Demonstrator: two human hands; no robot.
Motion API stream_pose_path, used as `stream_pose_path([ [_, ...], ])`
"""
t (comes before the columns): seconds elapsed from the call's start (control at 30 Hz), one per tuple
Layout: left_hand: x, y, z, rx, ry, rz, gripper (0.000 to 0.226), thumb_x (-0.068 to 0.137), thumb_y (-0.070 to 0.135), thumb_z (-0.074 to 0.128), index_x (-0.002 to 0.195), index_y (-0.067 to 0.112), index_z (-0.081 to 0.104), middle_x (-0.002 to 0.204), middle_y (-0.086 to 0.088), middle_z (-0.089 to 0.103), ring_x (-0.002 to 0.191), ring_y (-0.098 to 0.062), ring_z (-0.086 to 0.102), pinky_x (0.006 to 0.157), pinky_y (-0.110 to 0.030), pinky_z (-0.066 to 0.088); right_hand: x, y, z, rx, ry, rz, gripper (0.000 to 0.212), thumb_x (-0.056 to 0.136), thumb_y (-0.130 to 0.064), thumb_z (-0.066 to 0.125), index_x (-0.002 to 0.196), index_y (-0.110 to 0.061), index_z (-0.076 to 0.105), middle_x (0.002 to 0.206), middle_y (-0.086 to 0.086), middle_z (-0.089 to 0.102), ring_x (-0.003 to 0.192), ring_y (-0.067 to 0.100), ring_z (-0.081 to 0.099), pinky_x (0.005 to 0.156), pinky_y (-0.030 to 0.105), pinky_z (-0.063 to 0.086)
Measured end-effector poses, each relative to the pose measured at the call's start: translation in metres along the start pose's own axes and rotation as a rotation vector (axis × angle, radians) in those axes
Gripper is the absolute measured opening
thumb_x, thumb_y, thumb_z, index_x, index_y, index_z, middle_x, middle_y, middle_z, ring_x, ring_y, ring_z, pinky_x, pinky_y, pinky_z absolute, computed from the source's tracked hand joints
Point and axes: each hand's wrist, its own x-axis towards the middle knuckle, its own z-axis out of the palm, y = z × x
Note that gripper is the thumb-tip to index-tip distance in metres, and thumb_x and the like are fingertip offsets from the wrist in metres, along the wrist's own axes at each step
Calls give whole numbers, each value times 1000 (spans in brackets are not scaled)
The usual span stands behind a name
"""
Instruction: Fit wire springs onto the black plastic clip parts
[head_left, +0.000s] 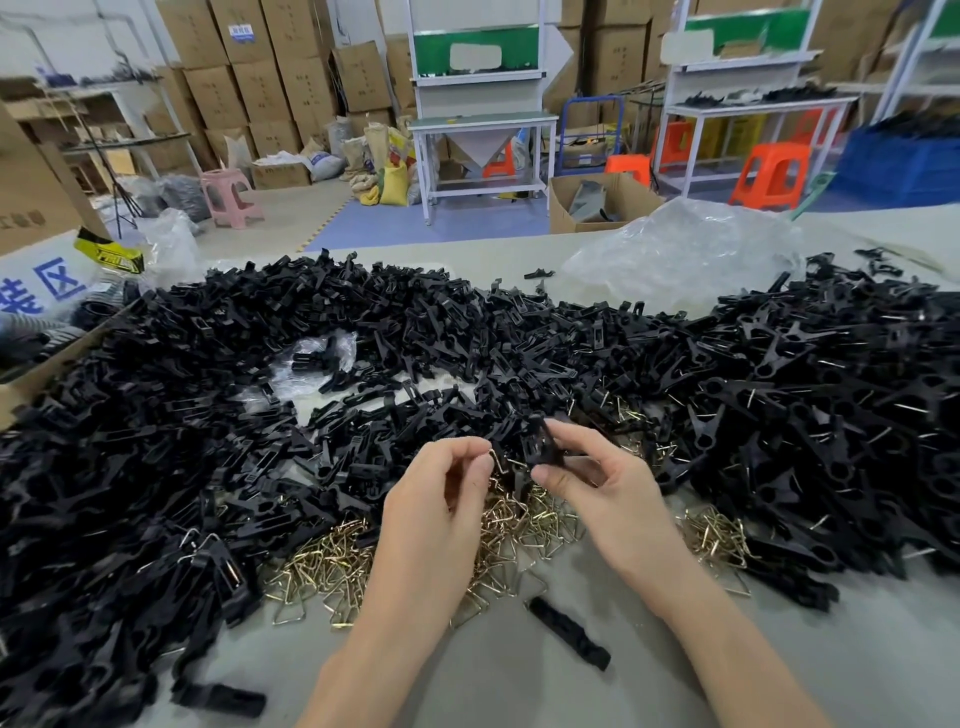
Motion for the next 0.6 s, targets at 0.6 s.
stream_pose_path([
  [0.6,1,8,2,-187,20,-237,10,90,24,69,81,24,65,71,4,69,60,-3,57,54,-11,42,-8,3,6,-240,-56,-96,37,85,-18,80,104,-48,68,105,-21,71,100,2,68,82,15,52],
])
